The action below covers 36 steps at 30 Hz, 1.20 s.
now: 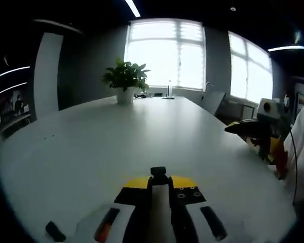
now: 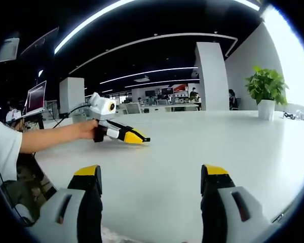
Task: Snap the two parts of the plastic buckle together until the buckle closes and remains connected.
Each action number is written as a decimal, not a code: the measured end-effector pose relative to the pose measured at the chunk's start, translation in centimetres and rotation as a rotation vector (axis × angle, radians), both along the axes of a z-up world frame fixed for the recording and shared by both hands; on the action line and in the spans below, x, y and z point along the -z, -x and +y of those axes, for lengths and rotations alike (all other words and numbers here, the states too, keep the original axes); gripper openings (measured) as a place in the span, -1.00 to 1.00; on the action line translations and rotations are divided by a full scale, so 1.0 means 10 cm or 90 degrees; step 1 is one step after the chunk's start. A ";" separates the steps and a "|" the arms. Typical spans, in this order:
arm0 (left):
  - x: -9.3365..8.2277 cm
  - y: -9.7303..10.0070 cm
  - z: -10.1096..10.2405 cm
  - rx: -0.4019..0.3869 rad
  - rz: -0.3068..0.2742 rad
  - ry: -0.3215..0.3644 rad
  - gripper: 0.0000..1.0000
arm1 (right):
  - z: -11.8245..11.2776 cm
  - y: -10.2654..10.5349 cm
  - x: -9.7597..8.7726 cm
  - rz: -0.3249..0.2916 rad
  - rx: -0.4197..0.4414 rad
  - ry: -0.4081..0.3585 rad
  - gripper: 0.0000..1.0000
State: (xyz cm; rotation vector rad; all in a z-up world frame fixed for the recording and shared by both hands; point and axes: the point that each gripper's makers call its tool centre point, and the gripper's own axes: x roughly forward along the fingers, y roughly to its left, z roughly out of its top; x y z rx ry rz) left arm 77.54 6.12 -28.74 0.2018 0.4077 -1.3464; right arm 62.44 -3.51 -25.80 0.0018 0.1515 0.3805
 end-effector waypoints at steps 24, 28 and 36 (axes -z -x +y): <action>-0.13 0.21 0.54 -0.023 -0.020 -0.004 -0.75 | 0.11 -0.05 -0.03 -0.002 -0.024 0.005 0.59; -0.10 0.24 0.65 -0.028 -0.026 -0.014 -0.75 | 0.13 -0.07 -0.03 -0.003 -0.027 0.009 0.59; -0.05 0.28 0.85 -0.050 -0.018 -0.010 -0.75 | 0.17 -0.14 -0.04 -0.005 -0.036 0.022 0.59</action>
